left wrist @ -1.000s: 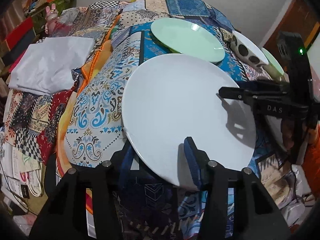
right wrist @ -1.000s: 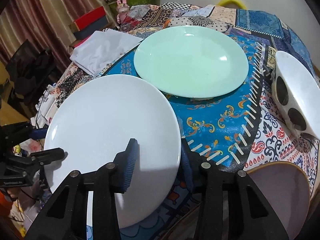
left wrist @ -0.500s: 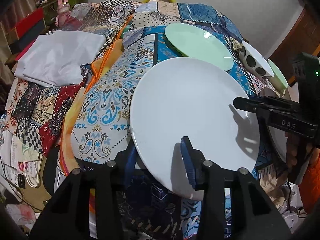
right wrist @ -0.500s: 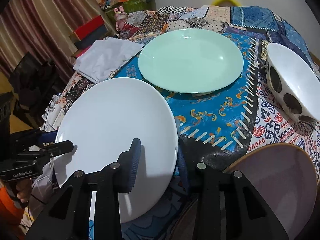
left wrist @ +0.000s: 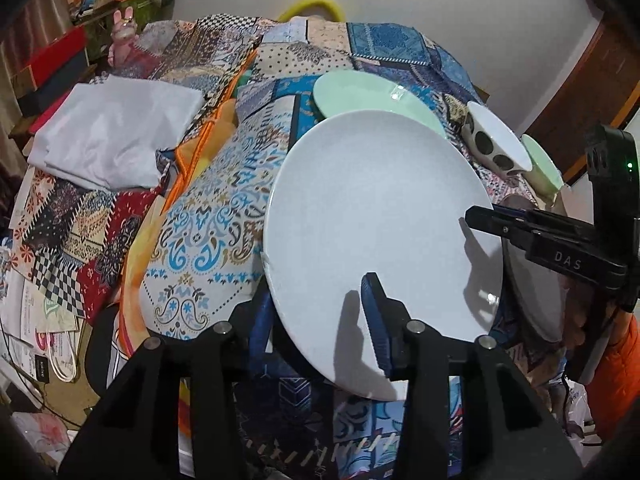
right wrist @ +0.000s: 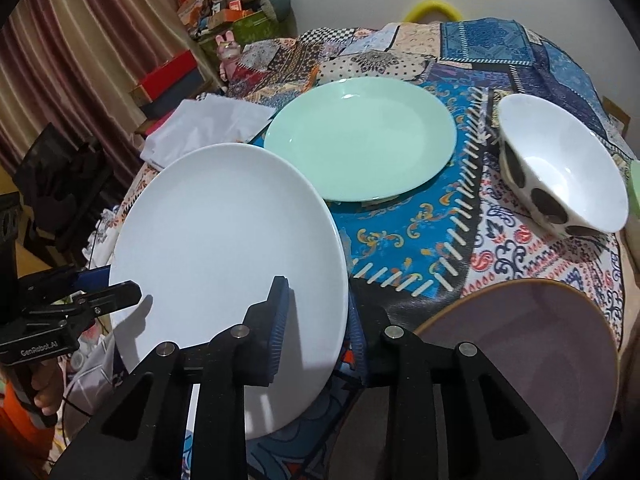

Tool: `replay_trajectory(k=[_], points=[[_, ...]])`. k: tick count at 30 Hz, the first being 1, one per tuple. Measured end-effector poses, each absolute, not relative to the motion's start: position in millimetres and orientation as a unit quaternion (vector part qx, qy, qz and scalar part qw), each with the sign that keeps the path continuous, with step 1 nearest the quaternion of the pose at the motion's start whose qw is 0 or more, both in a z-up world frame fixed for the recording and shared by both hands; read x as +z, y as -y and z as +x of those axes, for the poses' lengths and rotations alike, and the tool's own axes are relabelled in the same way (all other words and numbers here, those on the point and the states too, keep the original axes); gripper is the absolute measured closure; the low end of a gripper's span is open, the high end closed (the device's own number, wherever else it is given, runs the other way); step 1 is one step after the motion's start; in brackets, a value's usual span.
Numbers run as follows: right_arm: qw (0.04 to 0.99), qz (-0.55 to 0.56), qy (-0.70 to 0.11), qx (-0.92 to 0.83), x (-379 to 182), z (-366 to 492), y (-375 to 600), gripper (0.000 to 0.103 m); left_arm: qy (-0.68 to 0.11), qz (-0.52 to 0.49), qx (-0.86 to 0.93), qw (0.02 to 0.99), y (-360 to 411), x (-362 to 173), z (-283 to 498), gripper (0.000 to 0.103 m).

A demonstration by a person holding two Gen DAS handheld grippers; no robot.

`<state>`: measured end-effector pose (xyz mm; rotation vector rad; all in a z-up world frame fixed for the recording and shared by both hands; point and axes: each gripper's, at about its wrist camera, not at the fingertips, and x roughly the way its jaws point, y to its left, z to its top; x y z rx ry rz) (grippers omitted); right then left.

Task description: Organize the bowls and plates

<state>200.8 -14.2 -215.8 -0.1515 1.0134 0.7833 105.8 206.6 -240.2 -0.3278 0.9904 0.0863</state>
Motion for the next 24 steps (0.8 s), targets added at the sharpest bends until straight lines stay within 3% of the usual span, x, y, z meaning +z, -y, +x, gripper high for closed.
replay_trajectory(k=[24], points=[[0.836, -0.038, -0.433, 0.335, -176, 191, 74, 0.078, -0.444, -0.128, 0.007, 0.887, -155, -199, 118, 0.06]])
